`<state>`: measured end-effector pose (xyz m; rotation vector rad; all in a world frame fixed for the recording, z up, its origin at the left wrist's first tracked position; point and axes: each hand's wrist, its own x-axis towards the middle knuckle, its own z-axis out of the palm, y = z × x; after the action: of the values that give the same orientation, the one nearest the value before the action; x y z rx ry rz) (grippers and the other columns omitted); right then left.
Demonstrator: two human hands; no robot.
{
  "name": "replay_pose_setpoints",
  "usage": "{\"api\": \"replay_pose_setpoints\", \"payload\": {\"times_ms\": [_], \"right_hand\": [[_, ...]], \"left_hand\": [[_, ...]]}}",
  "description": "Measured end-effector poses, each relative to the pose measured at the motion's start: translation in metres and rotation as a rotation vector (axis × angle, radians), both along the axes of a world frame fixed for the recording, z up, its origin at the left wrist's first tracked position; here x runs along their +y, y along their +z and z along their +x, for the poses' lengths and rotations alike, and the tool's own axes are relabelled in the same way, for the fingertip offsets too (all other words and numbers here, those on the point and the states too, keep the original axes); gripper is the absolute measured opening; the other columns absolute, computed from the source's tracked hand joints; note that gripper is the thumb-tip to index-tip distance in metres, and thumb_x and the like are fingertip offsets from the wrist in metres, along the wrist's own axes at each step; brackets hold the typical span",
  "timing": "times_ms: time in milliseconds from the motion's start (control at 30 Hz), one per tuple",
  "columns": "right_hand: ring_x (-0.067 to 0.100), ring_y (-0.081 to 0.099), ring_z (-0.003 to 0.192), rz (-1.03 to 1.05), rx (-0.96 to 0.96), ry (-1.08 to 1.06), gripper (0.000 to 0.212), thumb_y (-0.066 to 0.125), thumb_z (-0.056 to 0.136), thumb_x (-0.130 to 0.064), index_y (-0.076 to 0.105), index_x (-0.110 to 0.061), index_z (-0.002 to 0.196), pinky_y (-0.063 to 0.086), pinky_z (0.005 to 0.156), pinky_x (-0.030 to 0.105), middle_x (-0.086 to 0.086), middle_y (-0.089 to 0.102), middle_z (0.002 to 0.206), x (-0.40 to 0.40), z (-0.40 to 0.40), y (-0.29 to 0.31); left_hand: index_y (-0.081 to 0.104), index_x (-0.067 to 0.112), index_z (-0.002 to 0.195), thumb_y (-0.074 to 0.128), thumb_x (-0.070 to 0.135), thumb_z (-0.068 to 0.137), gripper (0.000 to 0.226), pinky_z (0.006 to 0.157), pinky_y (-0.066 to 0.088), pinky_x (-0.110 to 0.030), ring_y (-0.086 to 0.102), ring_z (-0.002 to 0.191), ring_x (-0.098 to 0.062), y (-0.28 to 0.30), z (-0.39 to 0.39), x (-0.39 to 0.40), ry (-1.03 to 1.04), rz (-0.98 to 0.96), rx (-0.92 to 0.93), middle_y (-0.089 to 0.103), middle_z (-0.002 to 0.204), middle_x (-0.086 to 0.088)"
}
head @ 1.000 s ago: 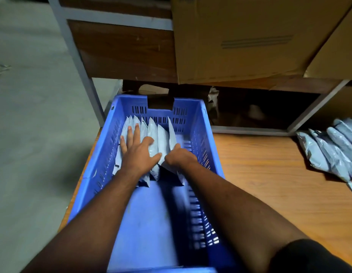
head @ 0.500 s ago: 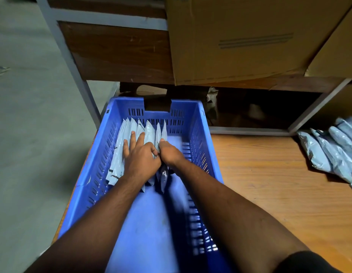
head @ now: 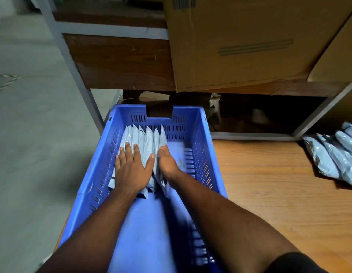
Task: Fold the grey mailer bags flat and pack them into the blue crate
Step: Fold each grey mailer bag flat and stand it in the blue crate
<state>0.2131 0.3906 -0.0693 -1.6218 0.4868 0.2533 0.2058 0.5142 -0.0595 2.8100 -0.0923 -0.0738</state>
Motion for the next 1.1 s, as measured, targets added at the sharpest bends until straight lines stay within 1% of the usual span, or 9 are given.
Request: {"api": "replay_pose_setpoints", "payload": {"times_ms": [133, 233, 367, 500, 633, 800, 867, 967, 1100], "right_hand": [[0.013, 0.004, 0.159, -0.011, -0.047, 0.035, 0.062, 0.016, 0.112, -0.045, 0.002, -0.017, 0.166, 0.005, 0.13, 0.039, -0.003, 0.003, 0.173, 0.004, 0.003, -0.013], [0.016, 0.008, 0.159, 0.068, 0.022, -0.052, 0.081, 0.018, 0.102, -0.068, 0.012, -0.019, 0.166, 0.007, 0.13, 0.043, -0.004, 0.012, 0.172, 0.008, 0.01, -0.016], [0.015, 0.005, 0.159, -0.01, -0.035, -0.123, 0.069, 0.022, 0.102, -0.062, 0.014, -0.033, 0.165, 0.001, 0.129, 0.049, -0.012, 0.01, 0.171, 0.001, 0.011, -0.016], [0.012, 0.005, 0.158, 0.089, -0.004, -0.089, 0.109, 0.021, 0.069, -0.094, 0.015, -0.039, 0.163, 0.001, 0.129, 0.05, -0.017, 0.011, 0.17, 0.008, 0.007, -0.014], [0.017, -0.002, 0.159, -0.002, 0.006, -0.033, 0.095, 0.016, 0.082, -0.083, 0.008, -0.036, 0.164, -0.002, 0.128, 0.052, -0.011, 0.001, 0.172, 0.007, 0.0, -0.004], [0.025, 0.0, 0.159, -0.402, -0.107, 0.118, 0.061, 0.025, 0.11, -0.047, 0.01, -0.027, 0.165, 0.003, 0.128, 0.05, -0.001, -0.003, 0.174, -0.006, 0.004, 0.021], [0.028, 0.017, 0.157, -0.443, -0.224, 0.102, 0.058, 0.038, 0.11, -0.038, 0.027, -0.016, 0.162, 0.017, 0.127, 0.045, 0.008, 0.017, 0.171, -0.018, 0.008, 0.052], [0.021, 0.056, 0.134, -0.318, -0.444, 0.071, 0.04, 0.054, 0.104, -0.034, 0.06, -0.016, 0.14, 0.041, 0.116, 0.042, 0.004, 0.063, 0.141, -0.045, -0.001, 0.111], [0.018, 0.071, 0.112, -0.148, -0.766, 0.051, 0.023, 0.06, 0.096, -0.035, 0.074, -0.022, 0.11, 0.053, 0.103, 0.039, 0.001, 0.077, 0.11, -0.097, -0.069, 0.167]], "left_hand": [[0.006, 0.015, 0.164, 0.01, 0.077, 0.095, 0.093, 0.127, -0.004, -0.044, -0.006, 0.158, -0.027, -0.001, 0.001, -0.001, -0.013, 0.028, 0.001, -0.005, 0.172, -0.009], [0.006, 0.015, 0.164, 0.02, 0.075, 0.097, 0.091, 0.128, -0.002, -0.044, -0.006, 0.158, -0.026, 0.001, 0.002, 0.004, -0.016, 0.026, 0.007, -0.005, 0.172, -0.008], [0.003, 0.019, 0.164, 0.031, 0.083, 0.09, 0.102, 0.128, -0.002, -0.043, -0.009, 0.158, -0.021, 0.007, 0.004, 0.004, -0.005, -0.075, 0.016, -0.008, 0.172, -0.002], [0.002, 0.02, 0.164, 0.043, 0.077, 0.087, 0.104, 0.128, -0.003, -0.043, -0.01, 0.158, -0.02, 0.008, 0.003, 0.008, -0.069, 0.023, 0.027, -0.008, 0.172, -0.001], [0.003, 0.018, 0.164, 0.047, 0.07, 0.091, 0.1, 0.128, -0.004, -0.043, -0.01, 0.158, -0.021, 0.011, 0.002, 0.007, -0.062, 0.011, 0.035, -0.009, 0.172, -0.003], [0.01, 0.014, 0.163, 0.049, 0.063, 0.093, 0.094, 0.128, -0.001, -0.042, -0.005, 0.158, -0.023, 0.021, 0.0, 0.006, -0.053, -0.032, -0.028, -0.002, 0.172, -0.007], [0.017, 0.013, 0.162, 0.055, 0.057, 0.094, 0.09, 0.128, 0.004, -0.041, 0.001, 0.158, -0.025, 0.033, 0.0, 0.008, -0.061, -0.086, -0.077, 0.006, 0.171, -0.009], [0.039, 0.013, 0.155, 0.061, 0.043, 0.095, 0.071, 0.126, 0.017, -0.038, 0.02, 0.155, -0.024, 0.065, -0.002, 0.0, -0.127, -0.25, -0.196, 0.031, 0.165, -0.007], [0.059, 0.019, 0.139, 0.063, 0.024, 0.097, 0.042, 0.113, 0.034, -0.027, 0.049, 0.135, -0.014, 0.116, -0.03, -0.044, -0.326, -0.459, -0.369, 0.06, 0.141, 0.004]]}}
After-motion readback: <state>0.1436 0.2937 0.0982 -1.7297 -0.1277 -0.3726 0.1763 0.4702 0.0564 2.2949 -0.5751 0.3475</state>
